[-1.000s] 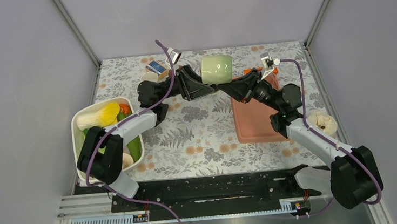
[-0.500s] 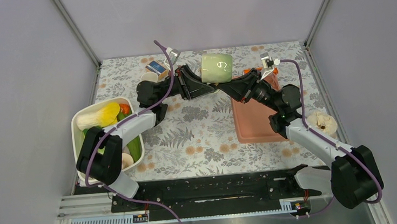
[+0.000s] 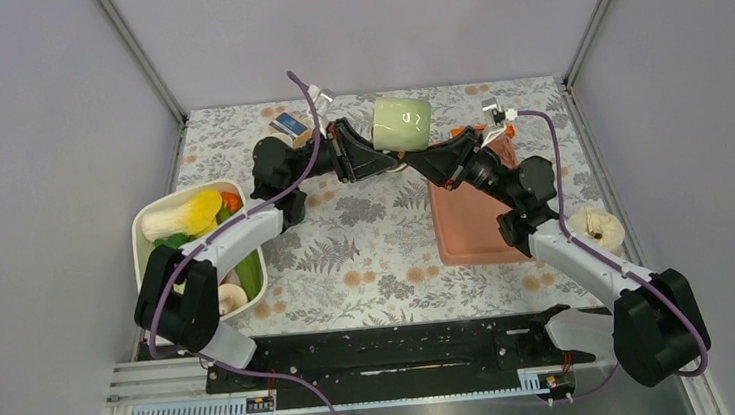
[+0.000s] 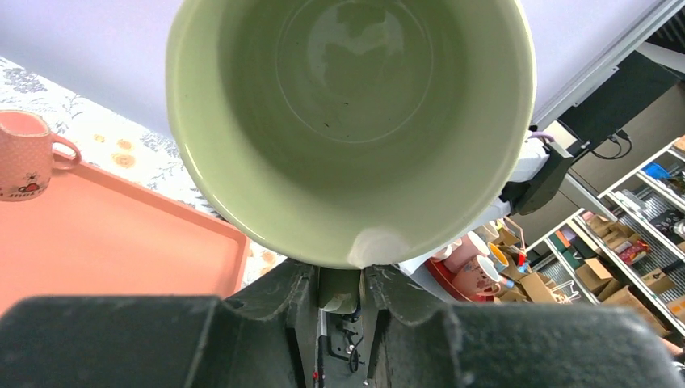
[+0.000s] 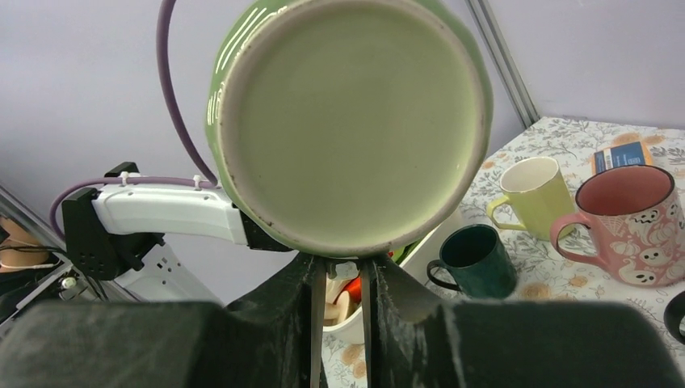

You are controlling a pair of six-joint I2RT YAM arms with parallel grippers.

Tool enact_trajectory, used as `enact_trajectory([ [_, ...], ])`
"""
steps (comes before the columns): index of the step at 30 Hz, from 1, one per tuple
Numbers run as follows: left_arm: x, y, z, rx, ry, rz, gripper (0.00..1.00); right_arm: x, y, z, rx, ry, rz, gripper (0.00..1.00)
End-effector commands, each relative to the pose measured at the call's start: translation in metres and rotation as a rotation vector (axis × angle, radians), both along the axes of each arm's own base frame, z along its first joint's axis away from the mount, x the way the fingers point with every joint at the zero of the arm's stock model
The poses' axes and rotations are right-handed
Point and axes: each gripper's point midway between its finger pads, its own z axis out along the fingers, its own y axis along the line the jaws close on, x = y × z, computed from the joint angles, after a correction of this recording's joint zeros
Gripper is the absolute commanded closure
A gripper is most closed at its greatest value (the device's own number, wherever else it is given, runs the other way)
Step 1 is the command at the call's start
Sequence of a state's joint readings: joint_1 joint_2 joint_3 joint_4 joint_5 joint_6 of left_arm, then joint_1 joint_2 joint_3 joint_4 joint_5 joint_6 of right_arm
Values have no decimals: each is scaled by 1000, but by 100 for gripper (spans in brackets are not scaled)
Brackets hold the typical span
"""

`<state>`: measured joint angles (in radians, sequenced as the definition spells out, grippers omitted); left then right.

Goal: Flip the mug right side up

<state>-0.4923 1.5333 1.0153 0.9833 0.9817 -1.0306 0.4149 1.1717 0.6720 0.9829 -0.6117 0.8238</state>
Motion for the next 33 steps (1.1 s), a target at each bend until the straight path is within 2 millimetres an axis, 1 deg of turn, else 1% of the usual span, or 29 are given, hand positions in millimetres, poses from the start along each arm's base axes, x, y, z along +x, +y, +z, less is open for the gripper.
enact_trajectory([
  [1,-1,1,31,-18,-60,35,100,-20,13,-3,-59,-80,67,100],
  [6,7,6,30,3,-56,78,100,-21,15,-7,-79,-93,69,100],
  [8,7,11,35,-8,-70,84,100,-22,16,-11,-97,-110,76,90],
  [11,3,20,47,-46,-106,82,100,-25,17,-21,-146,-142,91,79],
  [14,-2,27,54,-70,-134,82,100,-33,19,-31,-200,-174,132,65],
  [16,-3,29,56,-65,-147,88,100,-38,20,-34,-231,-208,159,51],
  [18,-4,30,56,-59,-159,92,100,-46,20,-36,-256,-240,190,34],
  [20,-4,32,55,-55,-171,98,100,-52,20,-39,-288,-265,216,23],
  [25,0,37,55,-40,-193,122,100,-60,17,-40,-338,-304,228,13],
  [28,4,39,49,1,-237,142,100,-64,15,-43,-379,-330,240,7],
  [31,15,45,32,124,-300,209,100,-62,8,-48,-442,-352,220,1],
  [33,24,52,14,229,-352,274,100,-59,1,-53,-485,-358,197,1],
])
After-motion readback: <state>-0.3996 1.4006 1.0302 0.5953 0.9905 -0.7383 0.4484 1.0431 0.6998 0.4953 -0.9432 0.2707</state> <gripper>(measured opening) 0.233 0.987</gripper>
